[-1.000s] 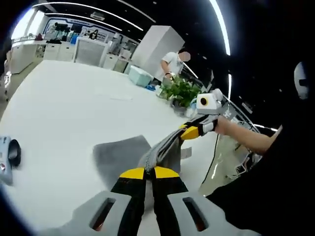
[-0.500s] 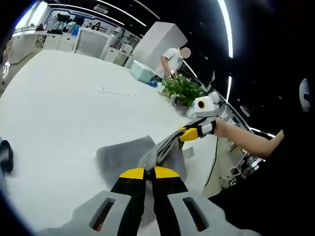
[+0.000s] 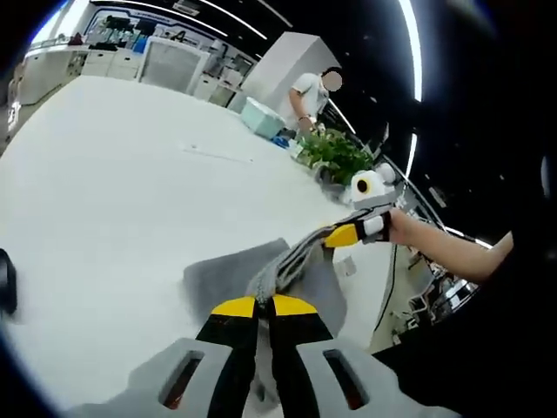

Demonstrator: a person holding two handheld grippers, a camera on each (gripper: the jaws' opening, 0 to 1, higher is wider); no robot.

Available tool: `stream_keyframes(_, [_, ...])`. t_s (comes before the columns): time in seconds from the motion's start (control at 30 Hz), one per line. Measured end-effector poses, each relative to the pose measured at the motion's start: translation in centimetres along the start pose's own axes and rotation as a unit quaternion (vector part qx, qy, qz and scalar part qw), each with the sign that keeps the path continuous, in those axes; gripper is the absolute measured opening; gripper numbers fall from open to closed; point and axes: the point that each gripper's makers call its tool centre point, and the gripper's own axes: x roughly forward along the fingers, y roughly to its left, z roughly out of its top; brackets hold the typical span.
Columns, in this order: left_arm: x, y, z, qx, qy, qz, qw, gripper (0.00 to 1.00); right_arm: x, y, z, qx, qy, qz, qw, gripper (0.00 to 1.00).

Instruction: Fold the towel on the table until its edges align and the towel forms a compact rectangular stack.

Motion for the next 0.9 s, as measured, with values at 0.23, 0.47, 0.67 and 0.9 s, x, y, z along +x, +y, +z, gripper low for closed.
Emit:
stream_keyframes(0.23, [1.2, 1.2, -0.3, 0.053, 0.008, 0.030, 0.9981, 0.04, 0.7, -1.9, 0.1, -0.001, -0.013, -0.026, 0.9996, 0.06])
stream_keyframes(0.47, [2.6, 2.7, -0.2, 0.114, 0.004, 0.089, 0.9895, 0.04, 1.2, -3.9, 0.2, -0.085, -0.037, -0.081, 0.9924, 0.06])
stream_keyframes(0.67, [3.6, 3.5, -0.7, 0.145, 0.003, 0.118, 0.9823, 0.05, 1.6, -4.7, 0.3, -0.144, -0.048, -0.129, 0.9798, 0.07])
stream_keyframes(0.9, [4.3, 5.0, 0.1, 0.273, -0.011, 0.178, 0.9453, 0.25, 1.5, -6.1, 0.6, -0.268, -0.043, -0.230, 0.9345, 0.26])
